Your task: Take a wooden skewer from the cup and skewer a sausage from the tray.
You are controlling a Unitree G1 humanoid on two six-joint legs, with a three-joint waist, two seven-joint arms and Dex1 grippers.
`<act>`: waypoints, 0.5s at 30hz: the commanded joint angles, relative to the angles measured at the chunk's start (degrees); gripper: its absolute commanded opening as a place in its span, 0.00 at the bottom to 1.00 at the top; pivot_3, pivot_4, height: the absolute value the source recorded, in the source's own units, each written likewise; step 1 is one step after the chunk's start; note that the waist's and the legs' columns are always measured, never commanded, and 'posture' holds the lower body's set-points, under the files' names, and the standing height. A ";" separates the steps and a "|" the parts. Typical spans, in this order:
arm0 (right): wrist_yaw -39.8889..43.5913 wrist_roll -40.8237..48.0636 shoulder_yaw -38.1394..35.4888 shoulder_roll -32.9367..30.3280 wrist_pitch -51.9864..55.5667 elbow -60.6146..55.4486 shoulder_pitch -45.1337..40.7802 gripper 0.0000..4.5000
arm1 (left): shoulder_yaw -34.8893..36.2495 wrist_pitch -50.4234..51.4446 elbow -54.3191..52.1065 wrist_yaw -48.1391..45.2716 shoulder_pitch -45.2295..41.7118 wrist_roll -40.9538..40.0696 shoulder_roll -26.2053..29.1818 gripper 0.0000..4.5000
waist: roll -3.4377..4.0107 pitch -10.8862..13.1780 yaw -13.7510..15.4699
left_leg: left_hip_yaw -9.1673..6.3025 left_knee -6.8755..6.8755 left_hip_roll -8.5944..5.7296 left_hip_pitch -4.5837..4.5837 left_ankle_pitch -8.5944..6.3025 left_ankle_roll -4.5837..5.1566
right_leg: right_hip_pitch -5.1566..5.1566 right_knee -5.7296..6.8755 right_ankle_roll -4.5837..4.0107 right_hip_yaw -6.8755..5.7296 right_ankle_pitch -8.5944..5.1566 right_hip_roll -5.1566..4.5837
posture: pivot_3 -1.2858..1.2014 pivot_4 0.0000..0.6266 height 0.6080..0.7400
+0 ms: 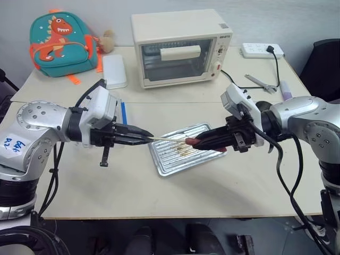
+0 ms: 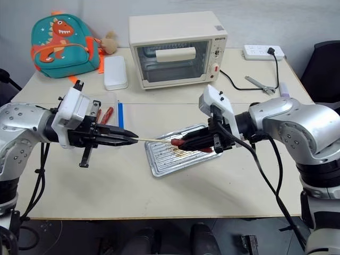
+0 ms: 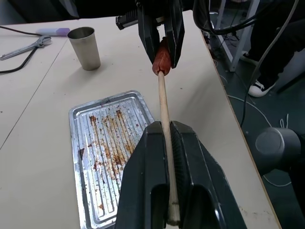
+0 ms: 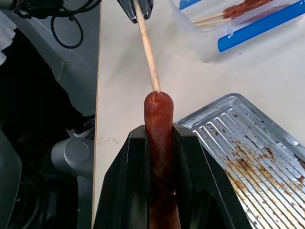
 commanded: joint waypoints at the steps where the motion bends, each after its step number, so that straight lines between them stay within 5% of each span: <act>1: -0.12 2.45 -2.29 0.85 0.13 -2.62 -1.54 0.14 | 0.05 -0.61 -0.45 0.22 -1.72 0.05 -0.29 0.00 | 0.00 0.00 -0.01 | 0.00 0.00 0.00 0.00 0.00 0.00 | 0.00 0.00 0.00 0.00 0.00 0.00 | 0.52 0.24 1.00; 15: 6.10 -0.20 1.90 0.41 -3.89 -4.74 -2.21 0.14 | -3.53 -0.64 0.96 -2.45 -5.27 0.53 -2.11 0.00 | 0.00 0.00 -0.01 | 0.01 0.01 -0.01 0.00 0.00 0.00 | 0.00 0.01 0.00 0.01 0.00 0.02 | 0.52 0.24 1.00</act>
